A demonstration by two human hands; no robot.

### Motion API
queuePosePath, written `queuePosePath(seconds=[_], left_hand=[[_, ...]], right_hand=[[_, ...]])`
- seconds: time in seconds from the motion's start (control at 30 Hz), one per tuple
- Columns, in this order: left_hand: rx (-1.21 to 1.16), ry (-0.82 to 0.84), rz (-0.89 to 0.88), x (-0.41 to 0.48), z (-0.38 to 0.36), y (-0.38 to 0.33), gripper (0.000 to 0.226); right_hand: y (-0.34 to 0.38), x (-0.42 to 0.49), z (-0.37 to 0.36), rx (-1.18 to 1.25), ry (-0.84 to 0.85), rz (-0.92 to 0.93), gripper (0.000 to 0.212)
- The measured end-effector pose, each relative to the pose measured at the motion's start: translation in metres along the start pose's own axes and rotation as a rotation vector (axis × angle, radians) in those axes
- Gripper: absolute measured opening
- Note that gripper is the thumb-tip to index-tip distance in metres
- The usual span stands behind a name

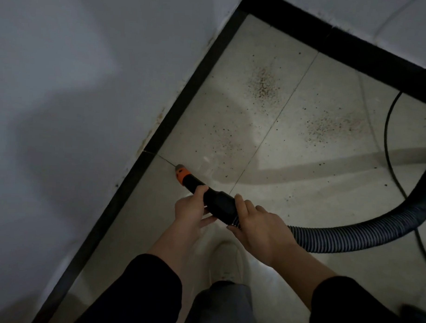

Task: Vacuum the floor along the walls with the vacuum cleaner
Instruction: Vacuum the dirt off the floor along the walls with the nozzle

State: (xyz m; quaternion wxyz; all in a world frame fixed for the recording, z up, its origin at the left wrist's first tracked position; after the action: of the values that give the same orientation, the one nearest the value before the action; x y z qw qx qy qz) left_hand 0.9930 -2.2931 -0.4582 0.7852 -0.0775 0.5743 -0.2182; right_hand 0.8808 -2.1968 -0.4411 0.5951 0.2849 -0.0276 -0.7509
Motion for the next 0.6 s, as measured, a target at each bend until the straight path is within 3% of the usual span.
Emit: queuePosePath(seconds=[0.23,0.43,0.6], left_hand=[[-0.025,-0.026,-0.080,0.015,0.007,0.007,0.017],[-0.078,0.136,-0.027,-0.004,-0.010,0.019,0.027],[-0.101,0.186,-0.083,-0.039,-0.024,0.025,0.034]], right_hand=[[0.009,0.009,-0.018,0.030,-0.039,-0.014,0.068],[0.001,-0.004,-0.006,0.084,-0.053,-0.066,0.066],[-0.028,-0.044,0.041,0.355,0.026,-0.148,0.056]])
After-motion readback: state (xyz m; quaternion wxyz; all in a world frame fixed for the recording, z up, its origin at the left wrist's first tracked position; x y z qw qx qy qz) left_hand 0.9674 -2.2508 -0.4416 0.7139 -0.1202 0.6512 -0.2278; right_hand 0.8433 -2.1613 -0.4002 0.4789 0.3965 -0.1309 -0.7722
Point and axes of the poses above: each hand's wrist, its own x-axis towards the middle knuckle, its own z-axis out of the back of the hand, y = z × x, the point moved 4 cm from there along x, towards the middle knuckle, and after that the axes turned 8 degrees about -y, right-handed, at the moved point
